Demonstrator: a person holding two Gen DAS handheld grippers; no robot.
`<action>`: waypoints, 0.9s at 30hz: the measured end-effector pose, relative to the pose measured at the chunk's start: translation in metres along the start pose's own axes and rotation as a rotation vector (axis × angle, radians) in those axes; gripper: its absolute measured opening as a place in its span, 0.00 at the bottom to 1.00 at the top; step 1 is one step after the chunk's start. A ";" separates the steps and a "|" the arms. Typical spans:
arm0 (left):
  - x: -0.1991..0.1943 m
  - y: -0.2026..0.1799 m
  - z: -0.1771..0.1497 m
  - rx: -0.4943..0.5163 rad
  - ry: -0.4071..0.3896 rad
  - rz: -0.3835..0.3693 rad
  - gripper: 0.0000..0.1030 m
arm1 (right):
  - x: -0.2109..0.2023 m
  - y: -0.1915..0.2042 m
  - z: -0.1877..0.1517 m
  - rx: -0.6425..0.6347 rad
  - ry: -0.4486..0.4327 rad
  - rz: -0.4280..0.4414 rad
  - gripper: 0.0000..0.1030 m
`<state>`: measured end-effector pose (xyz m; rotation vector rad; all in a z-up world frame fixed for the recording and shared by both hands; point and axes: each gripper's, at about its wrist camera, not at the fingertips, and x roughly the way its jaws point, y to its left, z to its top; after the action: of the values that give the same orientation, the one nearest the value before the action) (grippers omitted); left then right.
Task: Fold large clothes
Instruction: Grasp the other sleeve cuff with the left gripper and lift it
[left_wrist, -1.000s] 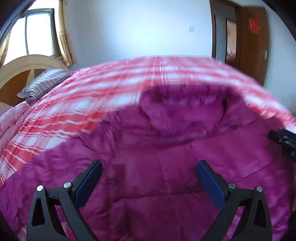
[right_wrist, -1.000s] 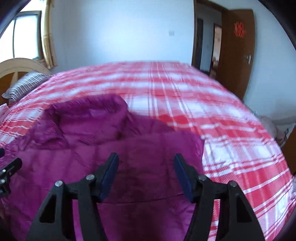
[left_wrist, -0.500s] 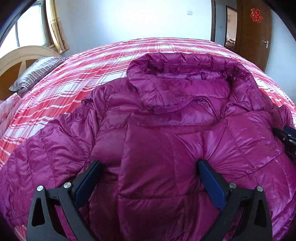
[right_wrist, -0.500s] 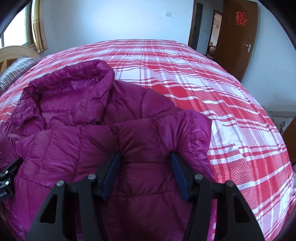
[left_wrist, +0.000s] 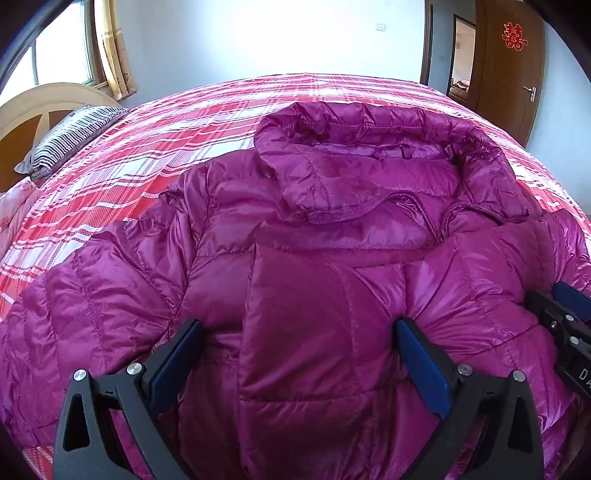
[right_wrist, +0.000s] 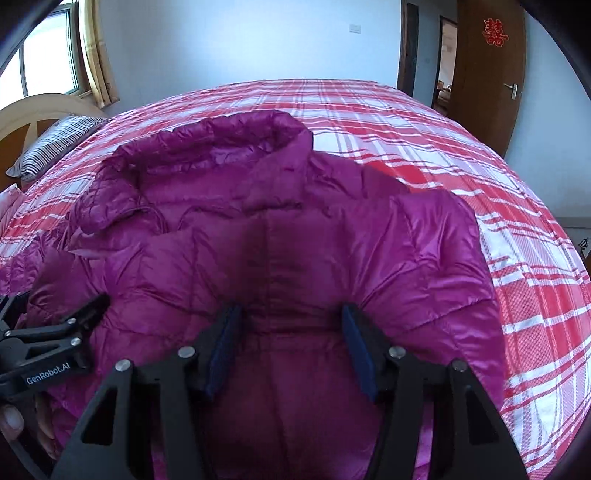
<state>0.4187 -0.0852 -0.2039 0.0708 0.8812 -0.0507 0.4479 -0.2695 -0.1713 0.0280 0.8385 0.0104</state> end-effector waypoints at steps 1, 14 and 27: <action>0.000 0.000 0.000 0.001 0.001 0.002 0.99 | 0.001 0.000 0.000 -0.002 0.003 -0.003 0.58; -0.001 -0.002 0.000 0.004 0.000 0.004 0.99 | 0.005 0.013 -0.004 -0.044 0.001 -0.058 0.60; -0.001 -0.004 0.000 0.010 -0.001 0.011 0.99 | 0.005 0.016 -0.006 -0.058 -0.006 -0.082 0.60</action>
<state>0.4177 -0.0889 -0.2038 0.0846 0.8798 -0.0445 0.4470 -0.2532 -0.1785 -0.0605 0.8322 -0.0427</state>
